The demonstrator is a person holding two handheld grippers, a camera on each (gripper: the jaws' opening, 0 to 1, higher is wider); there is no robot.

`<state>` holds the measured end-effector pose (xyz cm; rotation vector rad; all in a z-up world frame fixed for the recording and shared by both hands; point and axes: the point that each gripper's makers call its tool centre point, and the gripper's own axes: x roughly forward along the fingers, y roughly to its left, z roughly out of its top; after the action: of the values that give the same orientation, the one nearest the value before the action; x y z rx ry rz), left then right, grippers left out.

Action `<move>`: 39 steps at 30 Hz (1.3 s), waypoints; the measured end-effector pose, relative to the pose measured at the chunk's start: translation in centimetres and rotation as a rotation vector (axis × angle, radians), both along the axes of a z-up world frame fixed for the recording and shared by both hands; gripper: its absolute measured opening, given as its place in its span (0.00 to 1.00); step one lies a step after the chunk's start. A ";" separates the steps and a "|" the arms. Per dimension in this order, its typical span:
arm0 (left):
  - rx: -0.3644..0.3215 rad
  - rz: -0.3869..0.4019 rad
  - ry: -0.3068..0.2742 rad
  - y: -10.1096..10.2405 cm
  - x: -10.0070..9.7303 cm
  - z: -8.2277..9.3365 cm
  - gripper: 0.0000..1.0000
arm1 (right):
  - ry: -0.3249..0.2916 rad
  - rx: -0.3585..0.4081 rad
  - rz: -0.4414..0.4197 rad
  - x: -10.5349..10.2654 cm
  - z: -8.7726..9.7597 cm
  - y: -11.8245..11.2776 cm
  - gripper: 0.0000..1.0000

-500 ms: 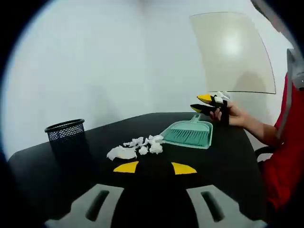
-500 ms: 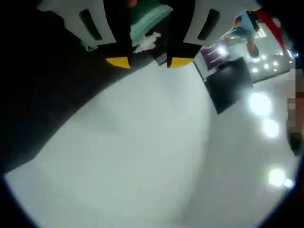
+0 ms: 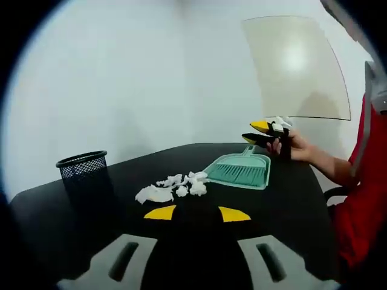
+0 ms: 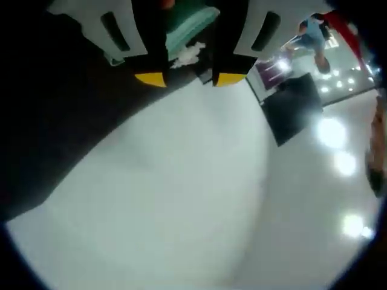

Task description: Pick up the broom and sweep the trash on the tabletop into the dustpan.

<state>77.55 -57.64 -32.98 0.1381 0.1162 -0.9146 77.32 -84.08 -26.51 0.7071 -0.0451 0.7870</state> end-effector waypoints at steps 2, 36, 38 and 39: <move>-0.001 -0.002 0.003 0.0 0.0 0.0 0.23 | 0.002 0.000 -0.002 0.0 0.0 0.0 0.31; 0.020 -0.005 0.006 -0.1 0.0 -0.3 0.24 | -0.009 -0.021 -0.002 0.3 0.0 -0.1 0.31; 0.017 -0.007 0.005 -0.1 0.0 -0.3 0.24 | -0.014 -0.033 -0.001 0.2 0.0 0.2 0.31; 0.016 -0.008 0.003 -0.1 -0.1 -0.2 0.24 | -0.015 -0.038 0.000 0.2 0.0 0.2 0.31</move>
<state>77.43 -57.75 -33.19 0.1521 0.1257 -0.9218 77.47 -83.85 -26.48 0.6652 -0.0434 0.7913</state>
